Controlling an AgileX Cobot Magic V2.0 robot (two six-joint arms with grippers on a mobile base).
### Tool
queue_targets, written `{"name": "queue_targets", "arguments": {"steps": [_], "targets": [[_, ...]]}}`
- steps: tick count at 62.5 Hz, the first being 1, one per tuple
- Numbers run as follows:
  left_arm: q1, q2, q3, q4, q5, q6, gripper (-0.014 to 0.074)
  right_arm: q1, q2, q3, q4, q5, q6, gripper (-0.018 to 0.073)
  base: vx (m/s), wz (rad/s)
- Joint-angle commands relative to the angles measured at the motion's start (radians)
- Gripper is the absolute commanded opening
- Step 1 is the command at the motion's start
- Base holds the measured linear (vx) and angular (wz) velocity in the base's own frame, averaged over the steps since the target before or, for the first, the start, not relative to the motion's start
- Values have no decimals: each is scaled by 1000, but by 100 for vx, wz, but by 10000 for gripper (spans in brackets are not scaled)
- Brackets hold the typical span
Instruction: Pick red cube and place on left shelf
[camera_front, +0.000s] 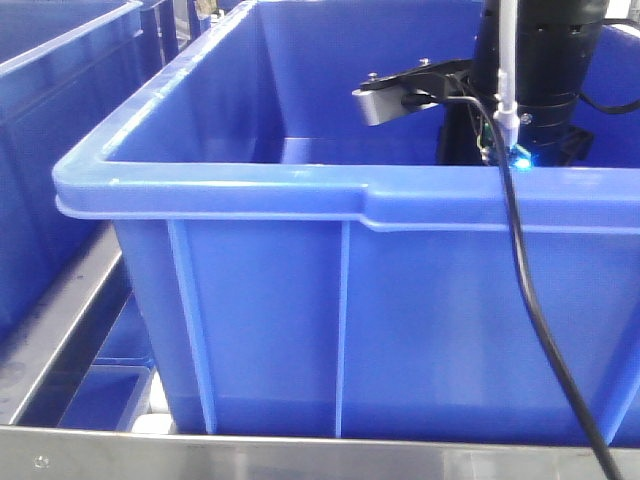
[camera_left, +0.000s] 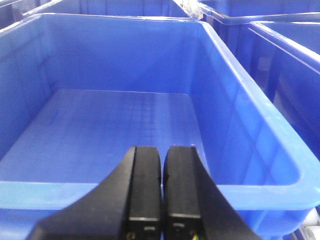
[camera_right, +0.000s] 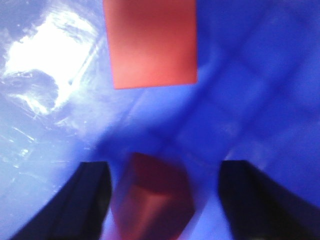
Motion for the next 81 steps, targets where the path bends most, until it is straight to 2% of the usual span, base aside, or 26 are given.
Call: {"name": "queue_targets", "arguments": {"steps": [1,13,25,30,38,42,51,67,81], "targets": [[-5,-12,24,-4,-76,-5,102,-1,-45,-30,-13,-8,3,593,0,0],[-5,-12,24,-4,-76,-5,102,-1,-124,-30,-2,-48,3,592,0,0],[-5,-12,24,-4,-76,-5,102,-1,-308,-30,6,-127,3,561,0,0],[-5,-12,24,-4,-76,-5,102,-1,-386,-27,6,-145,3,498,0,0],[-5,-12,24,-4,-76,-5,102,-1,-519,6,2,-171,3,317,0,0],[-5,-12,24,-4,-76,-5,101,-1,-604,55,-12,-201,3,206,0,0],[-5,-12,24,-4,-76,-5,102,-1,-779,187,-47,-275,3,43,0,0],[-5,-12,24,-4,-76,-5,102,-1,-1129,470,-48,-371,3,53,0,0],[-5,-12,24,-4,-76,-5,102,-1,-1350,651,-48,-380,3,53,-2,-9]]}}
